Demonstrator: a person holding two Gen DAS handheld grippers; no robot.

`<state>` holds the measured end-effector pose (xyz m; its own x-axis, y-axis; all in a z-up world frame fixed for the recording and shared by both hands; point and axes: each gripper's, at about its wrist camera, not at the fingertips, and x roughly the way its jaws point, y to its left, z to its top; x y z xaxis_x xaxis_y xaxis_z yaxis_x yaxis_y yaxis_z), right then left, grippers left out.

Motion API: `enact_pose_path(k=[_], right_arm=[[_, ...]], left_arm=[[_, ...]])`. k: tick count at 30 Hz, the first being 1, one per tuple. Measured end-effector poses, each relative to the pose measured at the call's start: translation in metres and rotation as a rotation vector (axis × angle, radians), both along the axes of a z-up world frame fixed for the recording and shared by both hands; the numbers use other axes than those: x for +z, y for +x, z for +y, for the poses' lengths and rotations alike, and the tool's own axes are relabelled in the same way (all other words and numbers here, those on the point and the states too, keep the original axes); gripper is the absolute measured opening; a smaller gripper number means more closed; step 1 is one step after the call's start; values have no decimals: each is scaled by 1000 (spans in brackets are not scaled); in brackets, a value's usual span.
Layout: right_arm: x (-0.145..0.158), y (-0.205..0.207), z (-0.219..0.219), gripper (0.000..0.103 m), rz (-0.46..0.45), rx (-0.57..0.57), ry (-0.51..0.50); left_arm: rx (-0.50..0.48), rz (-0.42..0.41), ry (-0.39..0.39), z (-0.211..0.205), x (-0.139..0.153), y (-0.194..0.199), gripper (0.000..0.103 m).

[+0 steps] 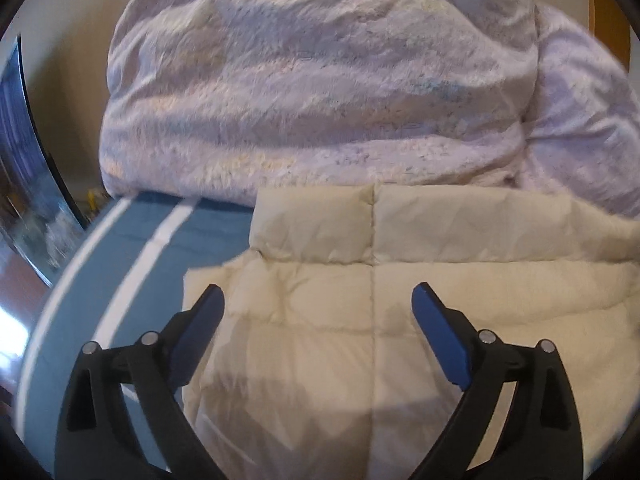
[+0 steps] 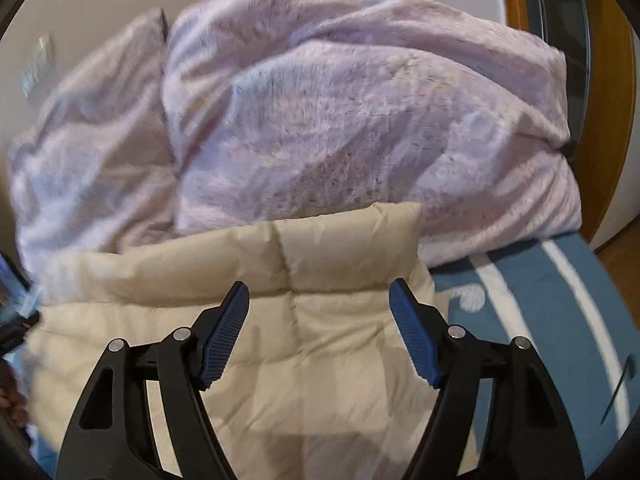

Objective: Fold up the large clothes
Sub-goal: 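Open both grippers to release the folded hem onto the jacket, then press the folded jacket flat with both open grippers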

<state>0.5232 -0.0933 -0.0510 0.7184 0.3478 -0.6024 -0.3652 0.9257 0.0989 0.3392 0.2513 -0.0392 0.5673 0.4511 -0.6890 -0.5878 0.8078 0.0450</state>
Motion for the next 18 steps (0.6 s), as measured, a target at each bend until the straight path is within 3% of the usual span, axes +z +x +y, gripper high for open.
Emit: enact_pose_path(k=[2,4,7,18], right_arm=[[-18,12,1,74,25,-38,-49],[-35,19,-6,74,71,-59,-35],[-56,21,-14,74,98,-73,-8],[-71,35,-3,80,159,-77,-100]], left_arm=[[6,48,48,0,-14,11,95],[13,63,56,3,-25,15,95],[31,37,5,15,-34,15,99],[34,48,-105,34,-52,27,101]])
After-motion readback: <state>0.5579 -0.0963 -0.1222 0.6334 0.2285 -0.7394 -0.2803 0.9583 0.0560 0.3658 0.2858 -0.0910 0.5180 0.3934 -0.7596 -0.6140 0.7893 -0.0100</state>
